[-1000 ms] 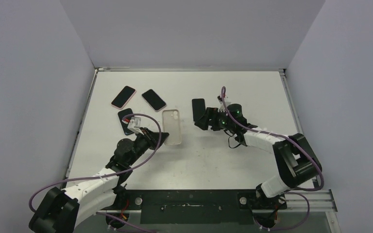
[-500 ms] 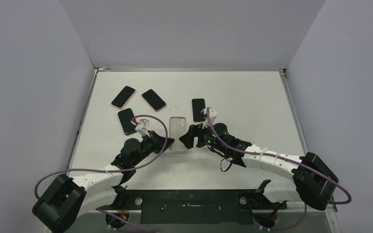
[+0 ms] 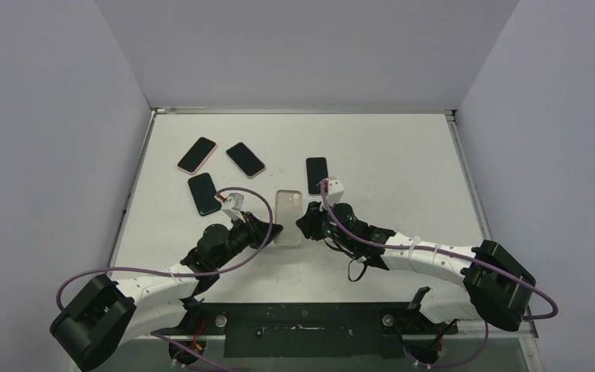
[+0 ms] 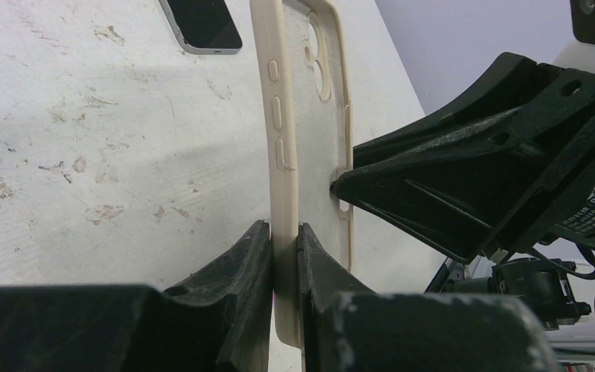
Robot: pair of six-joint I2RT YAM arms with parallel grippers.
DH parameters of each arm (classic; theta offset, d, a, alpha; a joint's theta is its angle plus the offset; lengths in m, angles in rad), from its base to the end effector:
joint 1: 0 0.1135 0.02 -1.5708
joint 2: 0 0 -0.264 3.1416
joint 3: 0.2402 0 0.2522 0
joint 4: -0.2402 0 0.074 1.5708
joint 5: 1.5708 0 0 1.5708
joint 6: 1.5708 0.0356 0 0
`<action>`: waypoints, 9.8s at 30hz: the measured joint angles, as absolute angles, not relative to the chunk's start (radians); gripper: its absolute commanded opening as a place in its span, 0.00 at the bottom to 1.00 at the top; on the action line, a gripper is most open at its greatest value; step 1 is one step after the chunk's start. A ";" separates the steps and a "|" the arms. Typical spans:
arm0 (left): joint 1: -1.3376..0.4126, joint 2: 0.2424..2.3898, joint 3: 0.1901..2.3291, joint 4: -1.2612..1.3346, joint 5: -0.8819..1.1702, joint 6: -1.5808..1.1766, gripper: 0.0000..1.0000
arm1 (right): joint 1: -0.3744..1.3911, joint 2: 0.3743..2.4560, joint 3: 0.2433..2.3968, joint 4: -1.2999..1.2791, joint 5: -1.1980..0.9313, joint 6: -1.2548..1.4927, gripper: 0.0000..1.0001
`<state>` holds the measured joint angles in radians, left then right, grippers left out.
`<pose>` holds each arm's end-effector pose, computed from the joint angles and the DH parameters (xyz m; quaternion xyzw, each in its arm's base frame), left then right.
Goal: Take the phone out of the phone case
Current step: Place the phone case at the center of the board, then pick up the phone at the center of the board.
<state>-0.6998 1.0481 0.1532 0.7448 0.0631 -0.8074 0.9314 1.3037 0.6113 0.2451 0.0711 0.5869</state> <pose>0.1489 -0.1283 0.1723 -0.0202 0.7578 -0.4634 0.4589 0.1667 0.2199 0.2106 -0.1263 0.8365 0.3446 0.4069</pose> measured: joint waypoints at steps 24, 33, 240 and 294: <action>-0.713 0.884 0.153 0.655 0.027 -0.717 0.58 | 0.901 1.306 0.667 -0.014 0.094 0.514 0.00; -0.712 0.753 0.153 0.514 -0.043 -0.647 0.79 | 0.759 1.338 0.707 -0.144 0.046 0.501 0.00; -0.597 1.259 0.458 0.432 0.143 -0.990 0.12 | 1.050 1.194 0.471 0.437 0.173 0.493 0.83; -0.620 1.069 0.320 0.949 0.393 -0.818 0.85 | 0.671 0.913 0.326 0.707 -0.438 0.683 0.00</action>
